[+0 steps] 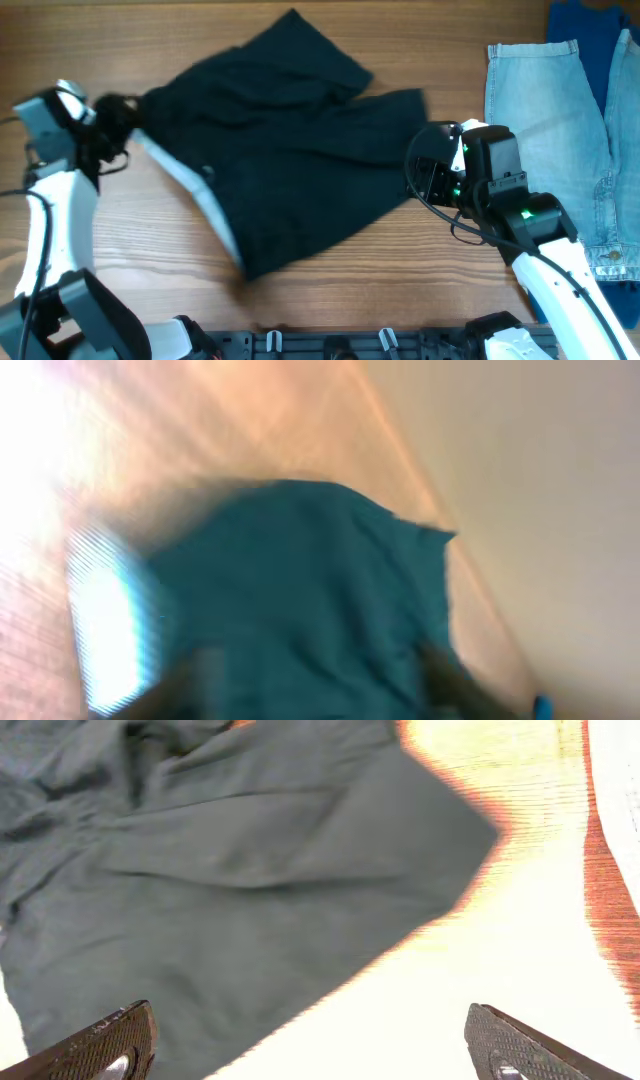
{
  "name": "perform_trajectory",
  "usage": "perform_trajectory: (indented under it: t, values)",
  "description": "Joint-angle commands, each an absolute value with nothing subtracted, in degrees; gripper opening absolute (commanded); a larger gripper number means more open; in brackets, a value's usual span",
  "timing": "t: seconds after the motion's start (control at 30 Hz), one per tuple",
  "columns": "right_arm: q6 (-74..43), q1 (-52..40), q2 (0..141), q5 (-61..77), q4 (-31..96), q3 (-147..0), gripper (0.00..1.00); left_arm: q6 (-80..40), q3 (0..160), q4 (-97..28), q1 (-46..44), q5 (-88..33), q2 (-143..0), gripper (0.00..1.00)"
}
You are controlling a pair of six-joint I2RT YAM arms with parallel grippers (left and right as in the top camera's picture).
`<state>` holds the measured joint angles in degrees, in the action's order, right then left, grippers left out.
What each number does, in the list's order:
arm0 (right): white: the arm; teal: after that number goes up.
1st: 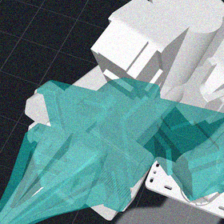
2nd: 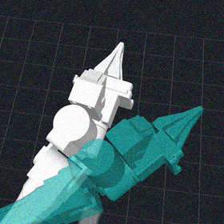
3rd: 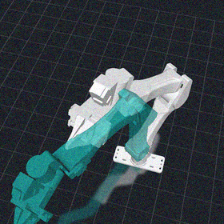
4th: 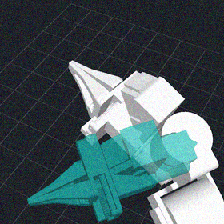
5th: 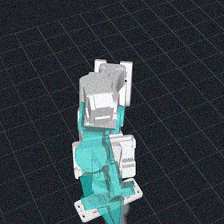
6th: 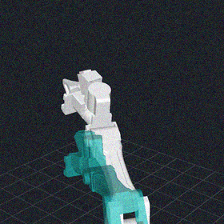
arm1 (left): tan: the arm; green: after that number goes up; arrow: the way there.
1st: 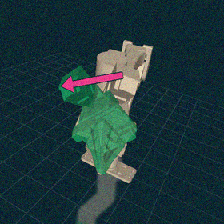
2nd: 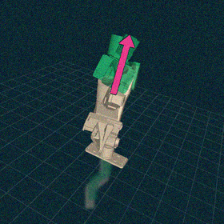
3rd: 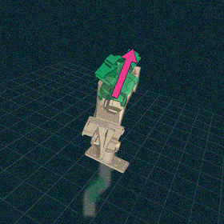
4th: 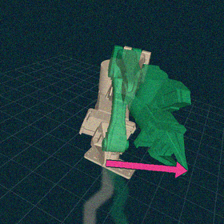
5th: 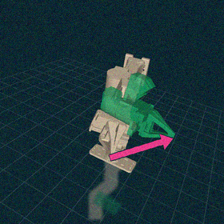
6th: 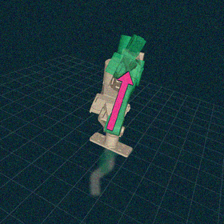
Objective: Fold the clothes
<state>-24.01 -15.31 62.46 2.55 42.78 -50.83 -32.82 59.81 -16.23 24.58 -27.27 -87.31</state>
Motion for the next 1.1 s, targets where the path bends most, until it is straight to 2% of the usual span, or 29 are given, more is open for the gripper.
perform_trajectory:
  t: [0.0, 0.1, 0.2, 0.33, 0.5, 0.6, 0.8, 0.87, 0.9, 0.93, 0.97, 1.0, 1.03, 1.07]
  values:
    - [-24.0, -15.1, 64.5, 3.0, 42.8, -51.6, 1.0, -31.2, 60.6, -26.1, 23.0, -33.8, -86.5, 1.0]
    - [-24.0, -15.1, 67.1, 3.0, 42.9, -51.6, 1.0, -30.9, 60.5, -40.6, 20.3, -32.9, -86.7, 1.0]
    - [-24.6, -15.1, 72.0, 2.5, 42.3, -51.6, 1.0, -28.4, 59.1, -49.7, 15.5, -28.9, -87.1, 1.0]
    - [-33.3, -14.7, 79.9, -3.7, 41.6, -51.6, 1.0, -28.3, 54.9, -51.0, 8.1, -26.8, -87.1, 1.0]
    - [-29.6, -10.5, 89.0, 0.6, 32.1, -51.6, 1.0, -30.7, 47.1, -50.8, -0.9, -26.3, -87.1, 0.96]
    - [-25.3, -9.3, 91.4, 6.5, 26.7, -51.6, 0.99, -30.9, 44.5, -50.9, -2.8, -26.3, -87.1, 0.93]
    - [-25.5, -9.3, 95.0, 6.4, 24.2, -51.6, 0.91, -30.9, 41.0, -51.3, -3.6, -26.0, -87.1, 0.92]
    - [-25.5, -9.3, 96.7, 6.5, 24.5, -51.6, 0.79, -30.9, 40.3, -51.6, -3.6, -24.3, -87.1, 0.91]
    - [-25.5, -9.3, 97.6, 6.5, 24.8, -51.6, 0.66, -30.9, 40.3, -51.9, -3.6, -24.1, -87.1, 0.89]
    - [-25.5, -9.3, 98.2, 6.5, 25.1, -51.6, 0.44, -30.9, 40.3, -52.3, -3.6, -24.1, -87.1, 0.84]
    - [-25.6, -9.3, 98.7, 6.5, 25.4, -51.6, 0.29, -30.9, 40.3, -52.5, -3.7, -24.1, -87.1, 0.73]
    - [-25.7, -9.3, 98.8, 6.5, 26.0, -51.6, 0.2, -30.9, 40.3, -52.8, -3.6, -24.1, -87.1, 0.57]
    - [-25.7, -9.3, 98.8, 6.2, 26.9, -51.6, 0.1, -30.9, 40.3, -53.2, -3.7, -23.9, -87.1, 0.48]
    - [-26.6, -9.3, 98.7, 4.9, 29.3, -51.6, 0.07, -30.8, 40.3, -53.7, -3.6, -23.6, -87.1, 0.41]
